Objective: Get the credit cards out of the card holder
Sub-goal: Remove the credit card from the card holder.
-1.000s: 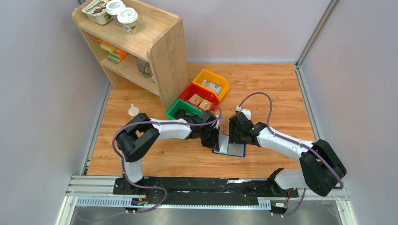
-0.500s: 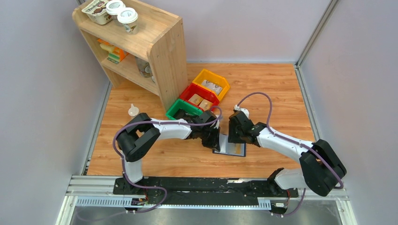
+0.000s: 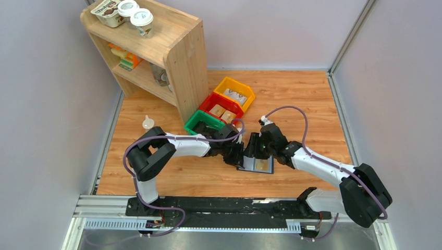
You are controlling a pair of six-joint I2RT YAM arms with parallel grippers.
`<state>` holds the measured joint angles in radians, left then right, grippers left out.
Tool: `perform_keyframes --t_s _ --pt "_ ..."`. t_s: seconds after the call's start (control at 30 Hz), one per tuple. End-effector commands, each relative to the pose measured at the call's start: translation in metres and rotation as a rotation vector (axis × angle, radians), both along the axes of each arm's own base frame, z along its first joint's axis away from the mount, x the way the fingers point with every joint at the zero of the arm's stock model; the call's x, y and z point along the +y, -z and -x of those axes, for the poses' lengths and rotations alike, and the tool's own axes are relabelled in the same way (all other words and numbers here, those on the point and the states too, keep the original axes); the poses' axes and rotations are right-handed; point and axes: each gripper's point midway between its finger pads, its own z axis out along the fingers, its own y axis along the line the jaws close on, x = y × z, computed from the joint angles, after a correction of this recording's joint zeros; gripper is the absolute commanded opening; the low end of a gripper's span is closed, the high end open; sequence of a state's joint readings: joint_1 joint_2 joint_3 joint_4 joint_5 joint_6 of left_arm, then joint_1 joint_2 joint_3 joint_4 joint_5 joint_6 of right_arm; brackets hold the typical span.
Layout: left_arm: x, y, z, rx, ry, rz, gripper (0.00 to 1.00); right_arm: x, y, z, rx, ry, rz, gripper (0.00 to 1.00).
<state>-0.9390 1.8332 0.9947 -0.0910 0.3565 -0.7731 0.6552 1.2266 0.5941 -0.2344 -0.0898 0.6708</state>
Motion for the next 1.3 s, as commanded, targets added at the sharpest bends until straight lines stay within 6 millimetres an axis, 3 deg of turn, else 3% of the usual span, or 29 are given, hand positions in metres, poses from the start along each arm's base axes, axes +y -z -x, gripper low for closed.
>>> perform_keyframes --t_s 0.0,0.2,0.4,0.53,0.63,0.83,1.0,1.23,1.27 --pt "-0.001 -0.027 -0.010 -0.082 -0.039 0.070 0.27 0.022 -0.016 -0.006 -0.023 -0.033 -0.154 0.47" --pt "0.012 -0.048 -0.014 -0.162 -0.083 0.097 0.42 0.021 0.007 -0.005 0.041 -0.018 -0.169 0.47" --pt "0.024 -0.075 -0.016 -0.245 -0.121 0.129 0.45 0.024 0.022 -0.010 0.070 -0.018 -0.169 0.47" --pt "0.022 -0.094 -0.015 -0.265 -0.114 0.185 0.46 0.026 0.022 -0.012 0.083 -0.015 -0.168 0.47" --pt "0.013 -0.099 -0.014 -0.256 -0.098 0.228 0.47 0.027 0.007 -0.018 0.045 -0.016 -0.169 0.47" --pt "-0.007 -0.109 -0.017 -0.221 -0.080 0.293 0.47 0.011 -0.021 -0.029 -0.026 0.016 -0.100 0.48" --pt "-0.020 -0.118 -0.019 -0.199 -0.064 0.330 0.47 -0.014 -0.035 -0.037 -0.062 0.084 -0.075 0.48" --pt "-0.040 -0.114 -0.023 -0.135 -0.048 0.326 0.45 -0.059 -0.021 -0.024 -0.028 0.185 -0.017 0.40" --pt "-0.041 -0.104 -0.022 -0.114 -0.049 0.307 0.45 -0.063 -0.016 -0.021 -0.016 0.196 -0.021 0.39"
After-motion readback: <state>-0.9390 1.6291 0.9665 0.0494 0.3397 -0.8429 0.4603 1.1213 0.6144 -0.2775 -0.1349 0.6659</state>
